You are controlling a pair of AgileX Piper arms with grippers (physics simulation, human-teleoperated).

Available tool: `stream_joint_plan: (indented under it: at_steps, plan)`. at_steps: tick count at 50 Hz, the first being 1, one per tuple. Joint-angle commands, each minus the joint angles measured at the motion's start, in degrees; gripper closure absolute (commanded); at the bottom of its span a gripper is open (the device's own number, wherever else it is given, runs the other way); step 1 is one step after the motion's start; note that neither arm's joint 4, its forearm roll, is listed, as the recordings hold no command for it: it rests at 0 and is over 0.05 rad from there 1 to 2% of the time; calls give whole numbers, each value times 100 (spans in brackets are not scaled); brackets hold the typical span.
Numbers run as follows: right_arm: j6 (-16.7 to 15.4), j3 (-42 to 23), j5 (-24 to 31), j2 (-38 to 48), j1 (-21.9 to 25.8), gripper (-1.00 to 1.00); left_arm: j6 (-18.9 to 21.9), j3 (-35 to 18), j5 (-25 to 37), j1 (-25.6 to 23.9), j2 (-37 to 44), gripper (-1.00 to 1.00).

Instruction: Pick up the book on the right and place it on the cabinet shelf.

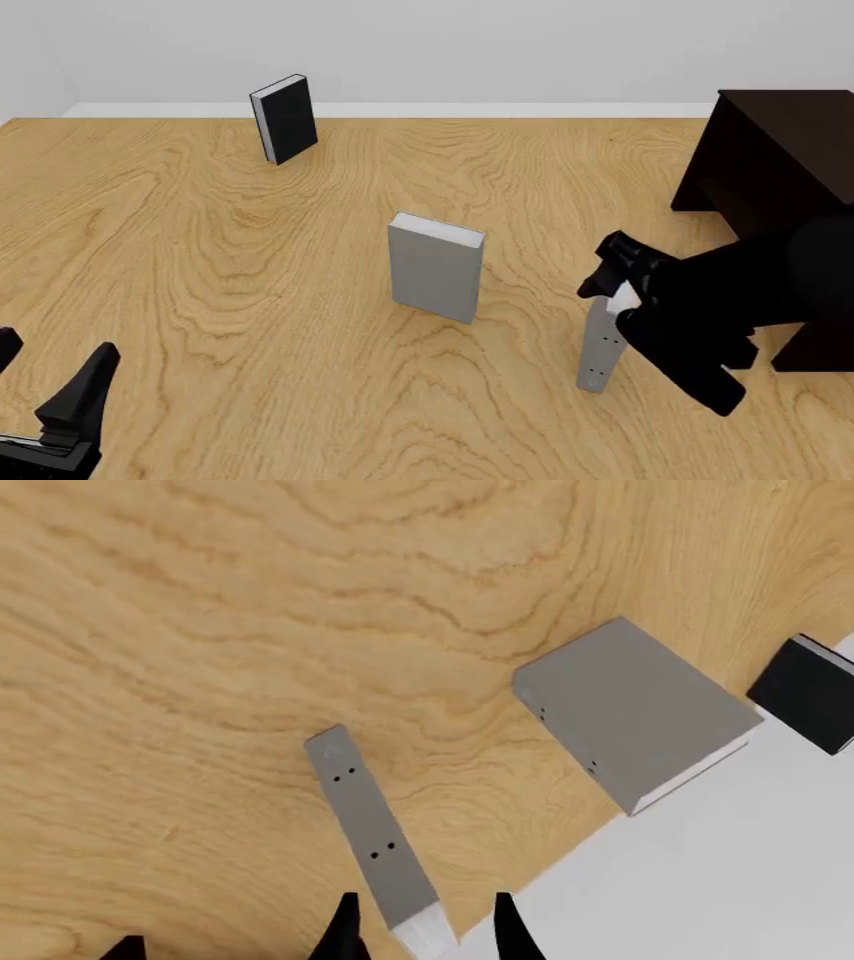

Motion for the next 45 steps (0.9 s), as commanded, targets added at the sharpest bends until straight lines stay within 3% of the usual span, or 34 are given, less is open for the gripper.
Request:
stream_joint_plan:
  at_steps: [1,20,45]
  plan:
    - [0,275,-39,-37,-91,-100,-1,0,19,-4,4,-100]
    - [0,476,-65,-64,-391,-100,11,0,88,-26,4,-100]
    - [0,599,-391,232,-271,-100,11,0,138,-55,-4,-100]
